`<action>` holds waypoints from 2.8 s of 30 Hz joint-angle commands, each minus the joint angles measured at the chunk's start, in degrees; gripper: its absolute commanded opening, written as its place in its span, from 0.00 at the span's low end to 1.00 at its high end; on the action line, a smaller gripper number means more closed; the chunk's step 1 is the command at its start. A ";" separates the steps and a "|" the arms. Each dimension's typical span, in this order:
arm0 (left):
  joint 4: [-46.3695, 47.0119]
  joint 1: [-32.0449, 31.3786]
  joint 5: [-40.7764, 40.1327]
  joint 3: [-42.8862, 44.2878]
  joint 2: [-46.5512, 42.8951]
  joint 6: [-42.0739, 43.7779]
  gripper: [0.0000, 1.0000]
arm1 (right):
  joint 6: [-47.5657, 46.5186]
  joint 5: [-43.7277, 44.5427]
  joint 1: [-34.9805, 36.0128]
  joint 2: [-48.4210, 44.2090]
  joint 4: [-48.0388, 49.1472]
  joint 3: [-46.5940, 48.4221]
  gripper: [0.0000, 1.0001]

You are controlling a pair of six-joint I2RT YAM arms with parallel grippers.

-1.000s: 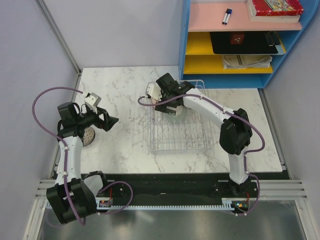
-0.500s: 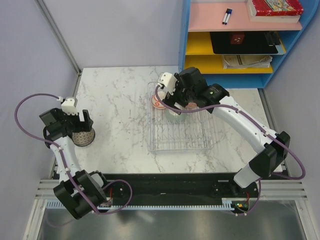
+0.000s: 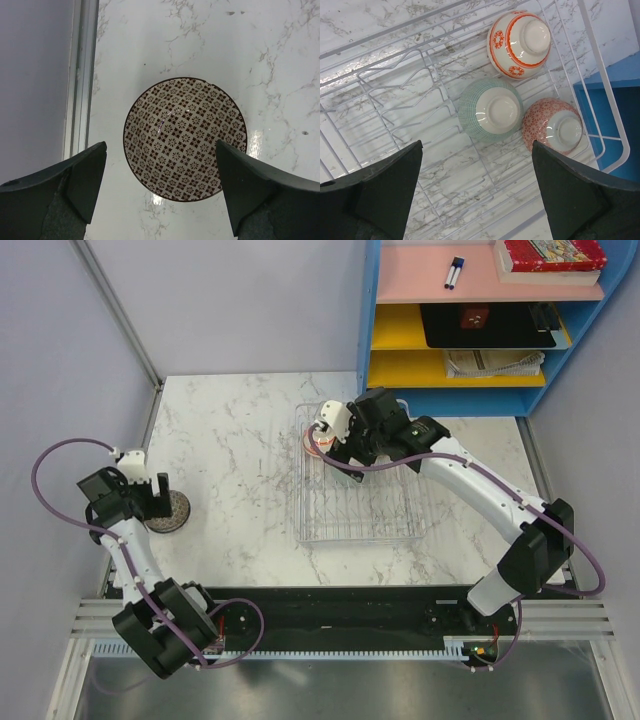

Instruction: Load the bowls into the dish rack

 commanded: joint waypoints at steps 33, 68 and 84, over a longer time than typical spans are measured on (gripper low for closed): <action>5.89 2.50 0.40 -2.47 9.26 4.02 0.18 | 1.09 -2.64 0.11 -1.25 2.44 -2.10 0.97; 7.47 -7.96 15.88 7.64 19.29 4.63 0.02 | 1.35 -1.67 0.19 -1.33 2.70 -1.40 0.97; 4.93 -6.64 6.47 5.44 7.60 3.84 0.02 | 1.62 -2.20 0.11 -1.69 2.62 -1.48 0.98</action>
